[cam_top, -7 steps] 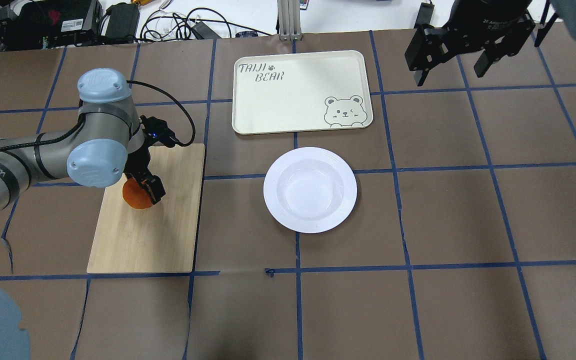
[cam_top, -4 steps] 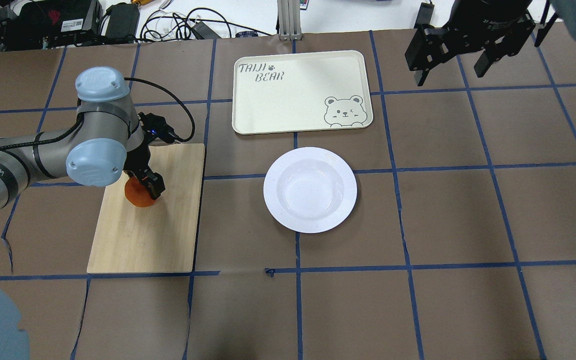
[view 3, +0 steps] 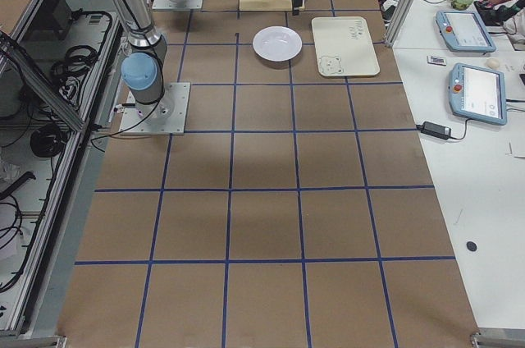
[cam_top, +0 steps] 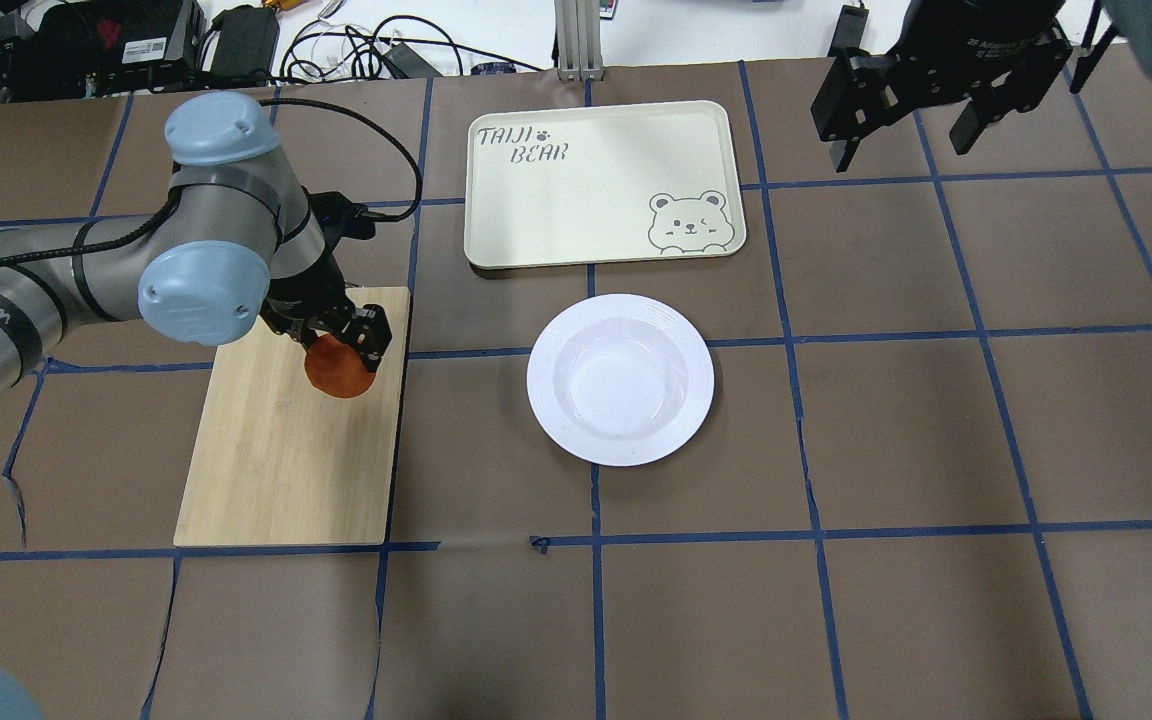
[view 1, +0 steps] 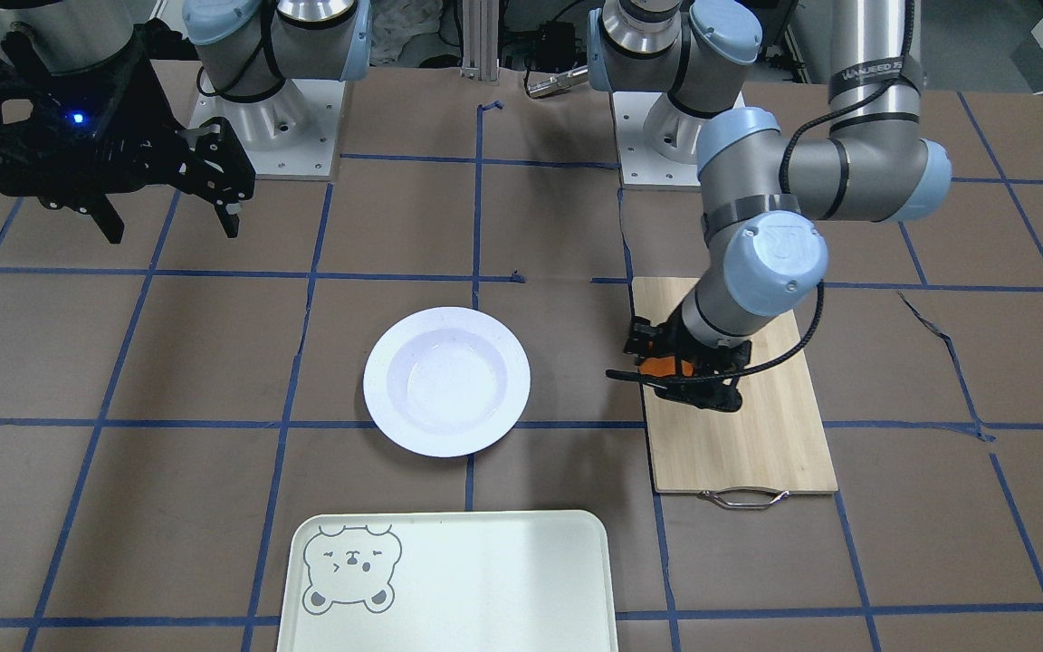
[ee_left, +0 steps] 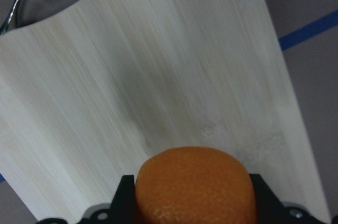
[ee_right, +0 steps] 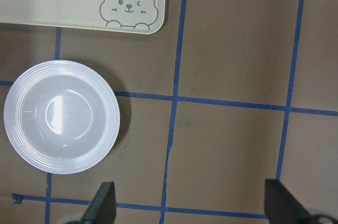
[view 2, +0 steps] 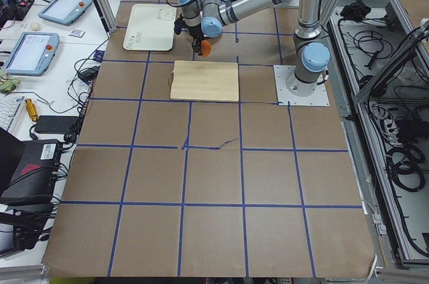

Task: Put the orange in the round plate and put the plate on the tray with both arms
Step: 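Carry the orange with the left gripper and drop it into the white bowl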

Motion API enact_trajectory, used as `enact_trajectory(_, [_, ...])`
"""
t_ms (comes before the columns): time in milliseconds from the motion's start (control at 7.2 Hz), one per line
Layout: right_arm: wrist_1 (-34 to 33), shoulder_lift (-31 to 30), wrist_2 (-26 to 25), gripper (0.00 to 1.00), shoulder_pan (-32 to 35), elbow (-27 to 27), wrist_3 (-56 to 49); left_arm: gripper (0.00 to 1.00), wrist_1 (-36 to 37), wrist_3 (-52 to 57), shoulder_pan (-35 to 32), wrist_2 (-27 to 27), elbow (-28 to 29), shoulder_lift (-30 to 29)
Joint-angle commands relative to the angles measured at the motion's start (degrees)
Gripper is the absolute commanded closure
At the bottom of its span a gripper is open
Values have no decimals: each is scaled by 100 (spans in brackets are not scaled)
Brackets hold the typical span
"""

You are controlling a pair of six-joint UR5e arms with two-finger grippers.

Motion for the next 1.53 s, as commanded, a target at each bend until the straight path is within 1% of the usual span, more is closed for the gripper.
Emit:
enact_trajectory(0, [0, 0, -4, 0, -10, 0, 0, 100, 545, -2118, -1172, -335, 75, -217])
enact_trajectory(139, [9, 0, -4, 0, -2, 0, 0, 100, 820, -2770, -1429, -902, 74, -383])
enact_trajectory(278, [9, 0, -4, 0, -2, 0, 0, 100, 1284, -3090, -1614, -1004, 57, -585])
enact_trajectory(556, [0, 0, -4, 0, -2, 0, 0, 100, 1866, -3250, -1712, -1057, 74, -1007])
enact_trajectory(694, [0, 0, -4, 0, -2, 0, 0, 1, 1921, -3251, -1713, -970, 109, -1052])
enact_trajectory(833, [0, 0, 31, 0, 7, 0, 0, 0, 1913, -3156, -1704, -935, 301, -922])
enact_trajectory(972, [-17, 44, 58, 0, -19, 0, -70, 0, 1582, -3198, -1643, -569, 625, -782])
enact_trajectory(1111, [-79, 44, 84, 0, -72, 0, -70, 0, 622, -3051, -1460, -156, 1028, -545])
enact_trajectory(1250, [-131, 70, 215, 0, -177, 9, -44, 0, -75, -2780, -1327, -126, 1346, -282])
enact_trajectory(1389, [-167, 279, 599, 0, -230, 96, 34, 0, -544, -2611, -1274, -108, 1531, 51])
